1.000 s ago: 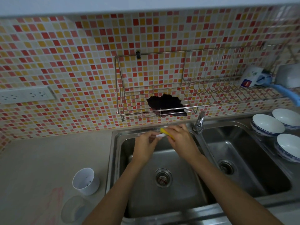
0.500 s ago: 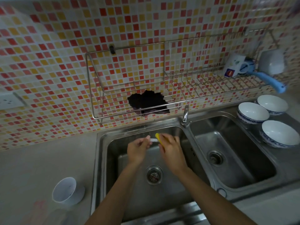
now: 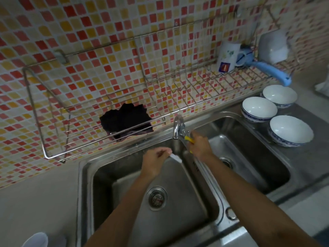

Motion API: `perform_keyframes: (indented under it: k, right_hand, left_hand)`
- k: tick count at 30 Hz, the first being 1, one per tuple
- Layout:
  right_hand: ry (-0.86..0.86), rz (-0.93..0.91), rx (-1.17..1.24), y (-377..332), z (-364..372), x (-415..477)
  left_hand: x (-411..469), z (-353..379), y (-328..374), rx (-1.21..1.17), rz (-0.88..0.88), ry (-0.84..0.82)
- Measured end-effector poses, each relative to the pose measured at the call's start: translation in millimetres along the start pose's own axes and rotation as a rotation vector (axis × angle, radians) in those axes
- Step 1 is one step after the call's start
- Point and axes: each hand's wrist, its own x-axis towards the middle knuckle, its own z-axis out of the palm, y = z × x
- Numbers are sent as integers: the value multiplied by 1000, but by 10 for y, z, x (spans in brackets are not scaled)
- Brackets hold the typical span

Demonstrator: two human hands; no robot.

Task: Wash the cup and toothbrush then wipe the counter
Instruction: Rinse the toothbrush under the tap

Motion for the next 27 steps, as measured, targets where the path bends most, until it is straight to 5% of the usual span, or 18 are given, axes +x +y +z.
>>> perform_keyframes:
  k: [14, 27]
  right_hand:
    - [-247, -25, 113, 58, 60, 125]
    - [-90, 232, 372, 376, -64, -221]
  left_hand:
    - [341, 290, 141, -67, -47, -9]
    - [257, 231, 168, -61, 5, 57]
